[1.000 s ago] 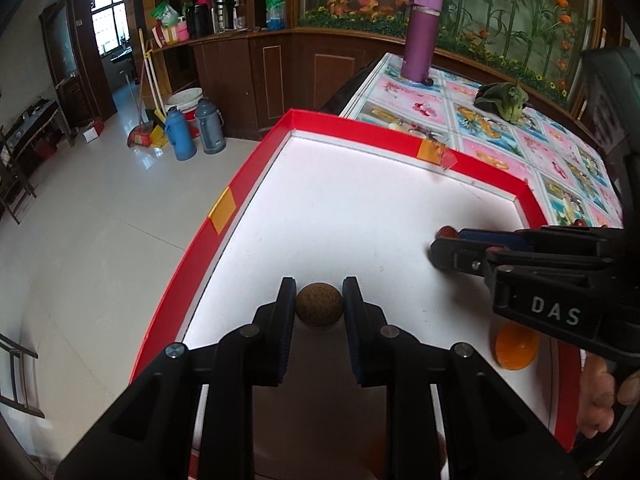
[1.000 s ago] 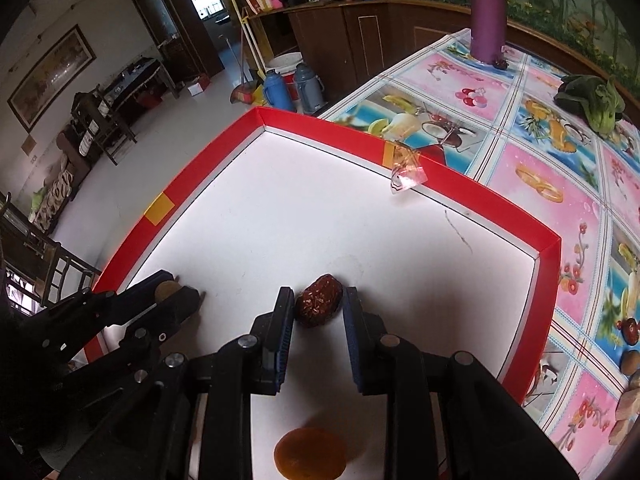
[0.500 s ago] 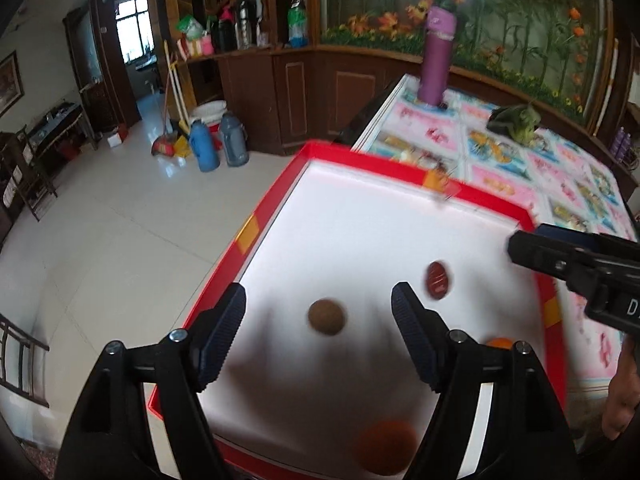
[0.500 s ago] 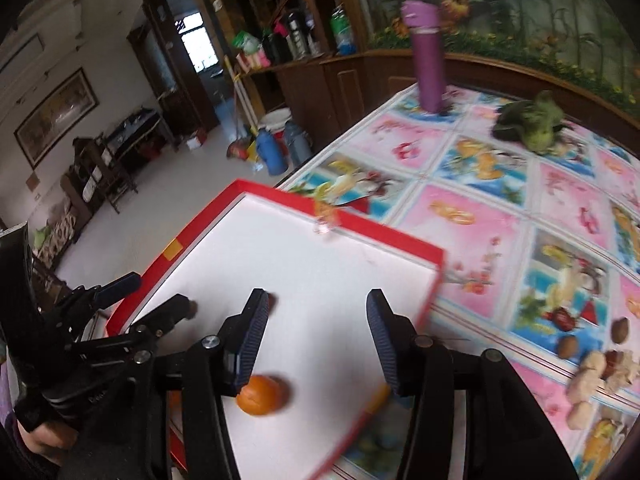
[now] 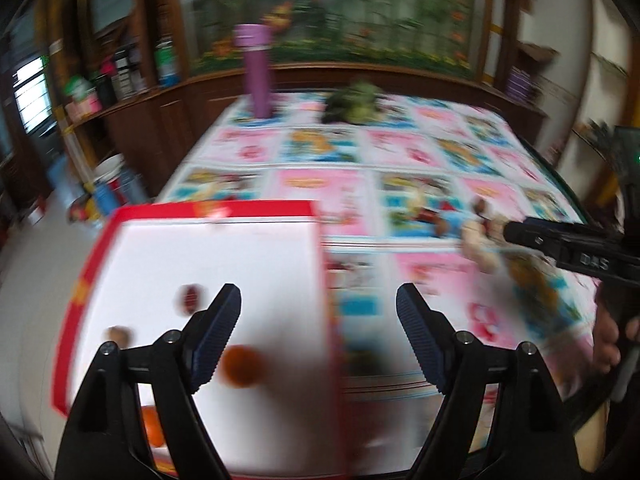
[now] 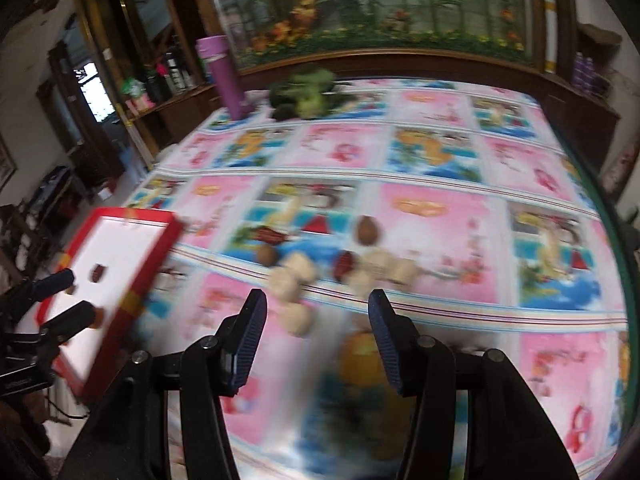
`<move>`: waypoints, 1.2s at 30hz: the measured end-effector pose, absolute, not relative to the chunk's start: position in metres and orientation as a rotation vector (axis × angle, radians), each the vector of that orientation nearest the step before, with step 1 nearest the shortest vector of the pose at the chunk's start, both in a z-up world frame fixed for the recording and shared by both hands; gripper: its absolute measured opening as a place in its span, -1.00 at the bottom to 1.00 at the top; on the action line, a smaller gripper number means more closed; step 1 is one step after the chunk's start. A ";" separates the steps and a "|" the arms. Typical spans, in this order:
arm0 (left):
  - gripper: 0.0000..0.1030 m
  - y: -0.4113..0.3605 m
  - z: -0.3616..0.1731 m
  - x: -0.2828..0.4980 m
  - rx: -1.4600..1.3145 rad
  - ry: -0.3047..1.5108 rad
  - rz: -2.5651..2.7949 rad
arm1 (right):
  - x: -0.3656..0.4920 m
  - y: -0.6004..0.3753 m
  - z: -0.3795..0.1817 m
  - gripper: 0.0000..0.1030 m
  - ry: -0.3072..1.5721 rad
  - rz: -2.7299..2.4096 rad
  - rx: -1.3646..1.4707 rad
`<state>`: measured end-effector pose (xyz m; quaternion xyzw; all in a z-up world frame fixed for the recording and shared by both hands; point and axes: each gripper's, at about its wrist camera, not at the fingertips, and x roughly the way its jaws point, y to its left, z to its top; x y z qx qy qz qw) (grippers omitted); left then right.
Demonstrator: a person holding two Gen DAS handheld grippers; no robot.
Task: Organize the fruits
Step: 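Move both grippers back over the snacks on the tablecloth, then grasp a round beige cake with the left gripper while the right grasps another beige cake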
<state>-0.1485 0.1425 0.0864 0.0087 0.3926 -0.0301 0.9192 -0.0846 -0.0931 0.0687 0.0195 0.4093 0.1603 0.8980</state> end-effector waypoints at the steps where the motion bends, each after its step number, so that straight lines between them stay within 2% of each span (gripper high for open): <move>1: 0.56 0.132 0.085 -0.146 0.028 0.817 -0.087 | -0.083 -0.100 0.065 0.02 0.858 0.320 0.029; 10: 0.56 0.058 0.052 -0.095 0.099 0.960 -0.211 | -0.069 -0.127 0.043 0.02 0.926 0.366 0.107; 17: 0.56 0.064 0.053 -0.085 0.074 0.959 -0.174 | -0.066 -0.083 0.036 0.00 0.964 0.531 0.079; 19: 0.56 0.071 0.058 -0.084 0.061 0.949 -0.150 | -0.064 -0.074 0.035 -0.06 0.965 0.541 0.063; 21: 0.56 0.079 0.062 -0.085 0.053 0.937 -0.122 | -0.063 -0.063 0.033 -0.29 0.962 0.542 0.017; 24: 0.56 0.085 0.065 -0.084 0.043 0.932 -0.102 | -0.060 -0.055 0.026 -0.49 0.984 0.526 -0.029; 36: 0.56 0.034 0.048 -0.068 0.114 0.980 -0.213 | -0.078 -0.120 0.031 -0.48 0.955 0.421 0.029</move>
